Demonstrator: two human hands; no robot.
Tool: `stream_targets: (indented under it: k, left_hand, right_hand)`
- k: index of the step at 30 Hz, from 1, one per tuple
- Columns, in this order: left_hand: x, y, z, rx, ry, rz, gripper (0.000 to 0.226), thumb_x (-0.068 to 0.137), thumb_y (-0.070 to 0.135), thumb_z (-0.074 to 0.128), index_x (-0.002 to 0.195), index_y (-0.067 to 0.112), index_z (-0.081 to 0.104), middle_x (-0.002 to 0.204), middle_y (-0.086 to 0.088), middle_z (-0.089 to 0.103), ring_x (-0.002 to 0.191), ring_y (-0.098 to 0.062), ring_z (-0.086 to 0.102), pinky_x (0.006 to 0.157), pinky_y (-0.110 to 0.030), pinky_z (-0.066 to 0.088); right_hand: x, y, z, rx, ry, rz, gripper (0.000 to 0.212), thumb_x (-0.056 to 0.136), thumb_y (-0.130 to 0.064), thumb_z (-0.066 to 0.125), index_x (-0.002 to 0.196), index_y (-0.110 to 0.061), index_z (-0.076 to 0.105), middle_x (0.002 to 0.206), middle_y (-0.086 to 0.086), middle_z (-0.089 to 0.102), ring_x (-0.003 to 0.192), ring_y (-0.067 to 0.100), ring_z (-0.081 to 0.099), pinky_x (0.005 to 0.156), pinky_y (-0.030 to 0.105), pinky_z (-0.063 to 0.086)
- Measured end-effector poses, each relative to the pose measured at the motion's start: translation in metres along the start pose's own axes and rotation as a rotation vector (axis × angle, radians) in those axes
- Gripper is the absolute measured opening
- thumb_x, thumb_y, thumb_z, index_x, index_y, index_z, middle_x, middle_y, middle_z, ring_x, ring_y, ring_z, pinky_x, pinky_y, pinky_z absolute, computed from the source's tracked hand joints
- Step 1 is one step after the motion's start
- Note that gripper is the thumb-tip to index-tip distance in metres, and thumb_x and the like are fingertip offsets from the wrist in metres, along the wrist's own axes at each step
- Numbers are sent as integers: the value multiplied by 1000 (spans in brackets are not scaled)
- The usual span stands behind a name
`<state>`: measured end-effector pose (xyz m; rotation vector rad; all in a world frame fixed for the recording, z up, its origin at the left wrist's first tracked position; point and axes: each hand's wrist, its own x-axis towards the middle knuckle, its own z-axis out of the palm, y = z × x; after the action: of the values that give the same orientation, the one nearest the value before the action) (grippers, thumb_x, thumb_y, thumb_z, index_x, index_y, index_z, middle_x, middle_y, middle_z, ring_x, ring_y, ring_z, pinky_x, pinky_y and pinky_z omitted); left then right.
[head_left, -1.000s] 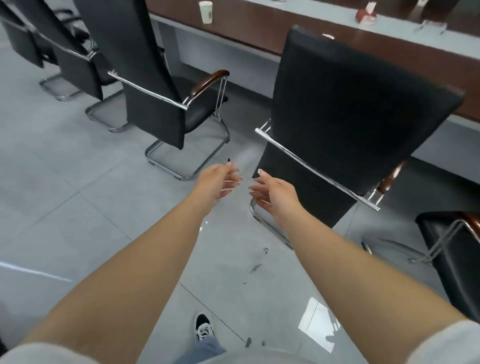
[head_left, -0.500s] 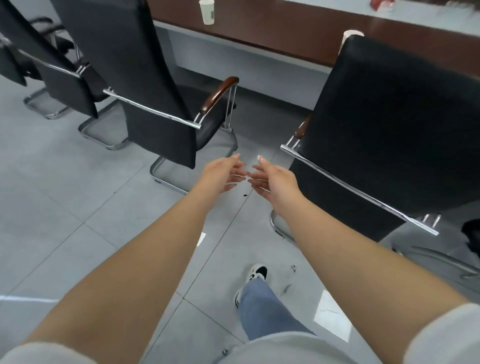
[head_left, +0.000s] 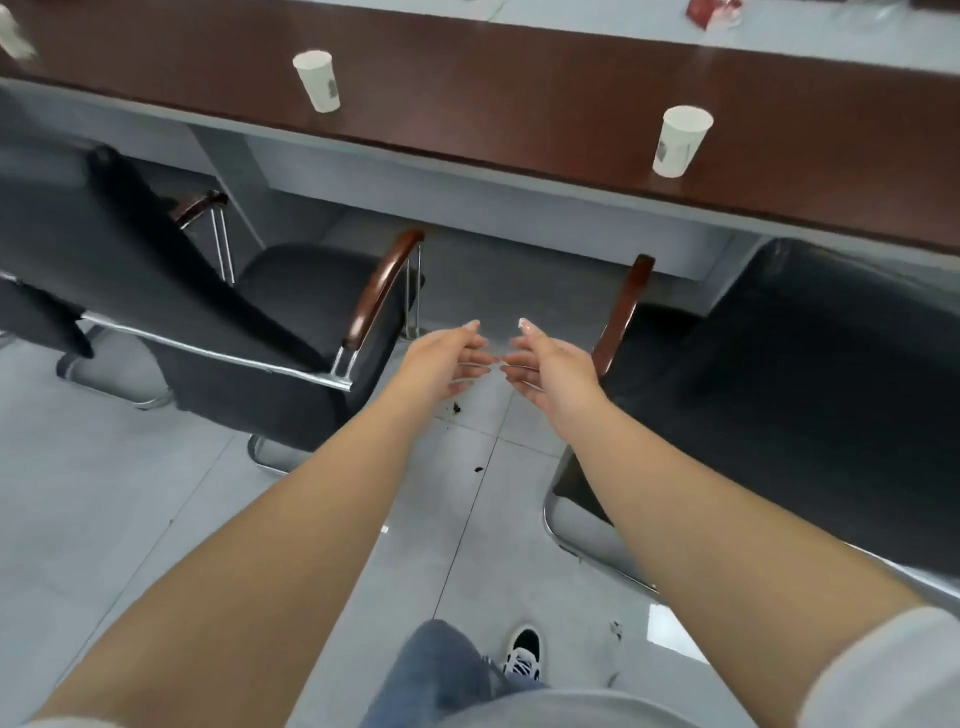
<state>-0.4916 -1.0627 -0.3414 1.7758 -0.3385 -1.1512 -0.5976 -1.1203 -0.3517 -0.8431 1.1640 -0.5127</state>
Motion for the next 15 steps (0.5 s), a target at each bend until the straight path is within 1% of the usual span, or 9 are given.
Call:
stream_targets:
  k: [2,4,6,7,8,10,12,15]
  left_hand:
    - [28,12,4,30,-44,3,24,94,34,49,87,15,62,78,1,65,71,-11,58,67,-23,46]
    - [65,26,12,65,-101,10,25,94,35,49,88,15,62,80,1,66,73,-11,59,69,-23,47]
    - [101,38,22,116,-157,5,25,94,36,49,86,16,63,80,2,66,73,-11,59,70,-23,46]
    - [124,49,32,154,-213,3,25,93,36,49,84,17,63,79,2,66,72,-11,59,69,-23,45]
    - [141,55,39,182,-255,9,25,93,36,49,82,18,63,77,3,66,72,-11,58,67,-23,44]
    - [178,71,54,228,-342,20,25,93,36,49,80,19,62,74,3,66,72,-12,57,66,-23,41]
    - [214,91,71,300,-430,-1,25,94,35,48,81,19,62,76,3,67,78,-14,60,71,-26,42]
    - [257,113,94,394,-524,0,26,94,35,48,83,19,63,79,2,69,86,-17,63,86,-32,45]
  right_hand:
    - [20,-12,4,11,22,6,24,91,-32,57,92,-9,64,76,4,64,70,14,60,72,22,52]
    - [48,-23,5,41,71,7,23,91,-32,57,89,-10,64,76,4,63,69,13,60,72,22,52]
    - [75,-32,4,57,137,10,24,92,-32,57,91,-9,64,75,3,63,70,13,59,78,26,53]
    - [95,-39,1,72,187,6,25,92,-33,56,92,-9,64,75,3,62,70,13,59,82,29,52]
    - [108,-45,-1,72,230,4,24,92,-33,56,91,-10,64,76,3,63,70,13,59,86,31,51]
    - [137,-56,-7,116,318,-4,22,92,-33,56,86,-12,63,76,2,63,70,13,59,89,32,50]
    - [165,-69,-15,139,415,3,21,91,-33,57,86,-14,63,79,3,64,76,15,62,90,32,50]
    - [198,-84,-29,153,505,-5,19,90,-33,57,86,-16,63,85,3,67,89,18,64,88,29,52]
